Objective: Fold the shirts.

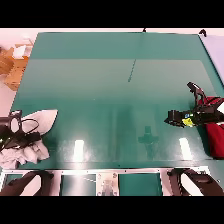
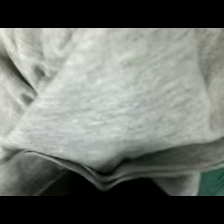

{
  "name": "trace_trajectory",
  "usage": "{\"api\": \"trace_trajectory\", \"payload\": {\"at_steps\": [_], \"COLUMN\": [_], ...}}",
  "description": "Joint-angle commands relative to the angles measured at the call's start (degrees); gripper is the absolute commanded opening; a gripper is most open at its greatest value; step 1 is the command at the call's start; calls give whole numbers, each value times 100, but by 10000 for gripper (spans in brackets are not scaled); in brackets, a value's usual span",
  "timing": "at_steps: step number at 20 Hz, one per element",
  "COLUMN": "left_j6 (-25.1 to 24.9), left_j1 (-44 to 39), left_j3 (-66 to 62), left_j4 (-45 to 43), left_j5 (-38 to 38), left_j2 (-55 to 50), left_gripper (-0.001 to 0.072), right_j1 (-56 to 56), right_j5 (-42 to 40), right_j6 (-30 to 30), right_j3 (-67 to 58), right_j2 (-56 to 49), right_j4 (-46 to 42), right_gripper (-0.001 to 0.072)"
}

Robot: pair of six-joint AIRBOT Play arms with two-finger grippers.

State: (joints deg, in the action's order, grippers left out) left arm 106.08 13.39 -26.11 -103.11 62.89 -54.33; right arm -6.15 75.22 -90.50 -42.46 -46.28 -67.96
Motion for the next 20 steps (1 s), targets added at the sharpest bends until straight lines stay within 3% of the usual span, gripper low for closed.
{"api": "trace_trajectory", "payload": {"at_steps": [1, 5, 8, 11, 15, 20], "left_j6": [-13, -302, -831, -868, -848, -761], "left_j1": [52, 52, 33, -278, -1491, -3620], "left_j3": [81, -946, -2450, -4065, -5003, -5001], "left_j4": [275, 647, 1617, 2673, 4216, 4251], "left_j5": [-271, 470, 1307, 1694, 1040, 297], "left_j2": [-282, -227, -227, -227, -229, -1023], "left_gripper": [21, 20, 20, 20, 20, 21], "right_j1": [7, 7, 7, 7, 7, 7], "right_j5": [-2, 0, 0, 0, 0, 0], "right_j6": [0, -2, 0, -2, 0, -2], "right_j3": [2, 2, 2, 2, 2, 2], "right_j2": [2, 2, 2, 2, 2, 2], "right_j4": [0, 0, 0, 0, 0, 0], "right_gripper": [12, 13, 12, 13, 12, 13]}}
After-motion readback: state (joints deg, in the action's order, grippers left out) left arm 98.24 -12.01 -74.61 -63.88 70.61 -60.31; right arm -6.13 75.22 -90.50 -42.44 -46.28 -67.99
